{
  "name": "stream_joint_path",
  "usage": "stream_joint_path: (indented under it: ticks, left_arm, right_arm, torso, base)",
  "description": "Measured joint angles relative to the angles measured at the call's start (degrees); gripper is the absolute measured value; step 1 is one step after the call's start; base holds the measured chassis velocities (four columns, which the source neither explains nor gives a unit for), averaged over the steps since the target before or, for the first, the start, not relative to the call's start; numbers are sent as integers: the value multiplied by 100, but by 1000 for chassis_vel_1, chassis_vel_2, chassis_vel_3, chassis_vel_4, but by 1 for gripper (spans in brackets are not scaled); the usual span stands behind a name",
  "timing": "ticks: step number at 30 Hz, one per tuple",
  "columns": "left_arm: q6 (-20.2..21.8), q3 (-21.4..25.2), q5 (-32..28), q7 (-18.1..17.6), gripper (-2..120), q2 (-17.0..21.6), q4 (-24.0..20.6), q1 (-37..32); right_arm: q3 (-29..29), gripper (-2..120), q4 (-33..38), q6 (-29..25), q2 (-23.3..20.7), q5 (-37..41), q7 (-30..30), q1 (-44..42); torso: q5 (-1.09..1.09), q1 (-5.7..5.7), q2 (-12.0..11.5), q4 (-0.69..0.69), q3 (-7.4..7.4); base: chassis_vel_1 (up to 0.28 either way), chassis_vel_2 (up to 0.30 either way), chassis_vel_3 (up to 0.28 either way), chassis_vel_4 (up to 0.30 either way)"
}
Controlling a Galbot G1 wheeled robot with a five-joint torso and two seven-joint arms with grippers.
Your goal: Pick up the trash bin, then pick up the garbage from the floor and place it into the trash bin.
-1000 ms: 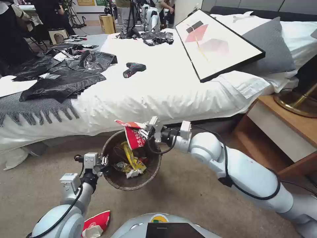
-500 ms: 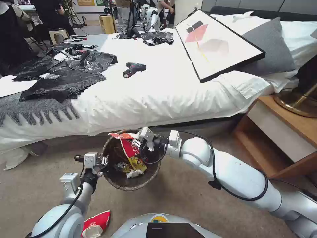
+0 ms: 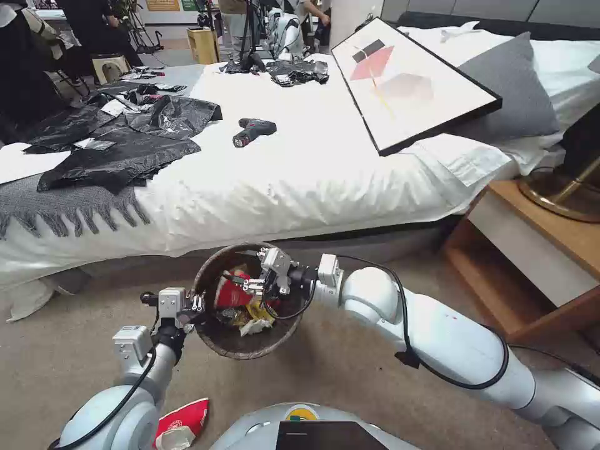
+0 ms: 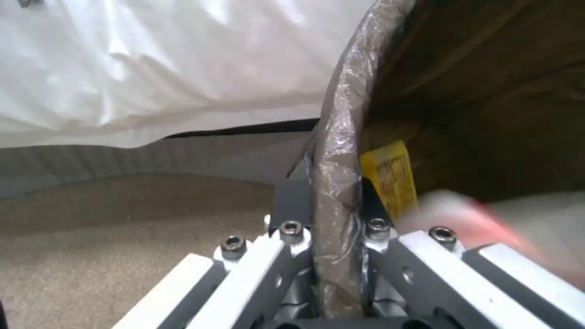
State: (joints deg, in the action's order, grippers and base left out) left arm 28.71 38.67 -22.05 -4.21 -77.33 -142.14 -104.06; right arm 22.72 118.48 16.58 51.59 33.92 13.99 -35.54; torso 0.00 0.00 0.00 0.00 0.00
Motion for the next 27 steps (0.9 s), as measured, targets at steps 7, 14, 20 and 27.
stream_joint_path:
  ticks: [7,14,20,27]
  left_arm:
    - [-16,5,-1,2,0,1,11,10]
    - [-25,5,0,3,0,-3,19,18]
    - [-59,4,-2,-5,0,-23,19,25]
    - [-103,0,-48,-17,0,-37,49,75]
  right_arm:
    - [-41,86,10,-10,-27,-3,6,-29]
    - [-217,100,91,-22,-48,-1,-7,-122]
    - [-595,100,278,-59,-103,79,-116,-363]
    - [-1237,100,603,-261,-263,103,-468,-1111]
  torso:
    - [0,0,0,0,0]
    - [0,0,0,0,0]
    - [0,0,0,1,0]
    - [1,0,0,-1,0]
  base:
    - [0,0,0,0]
    - [0,0,0,0]
    - [0,0,0,0]
    - [0,0,0,0]
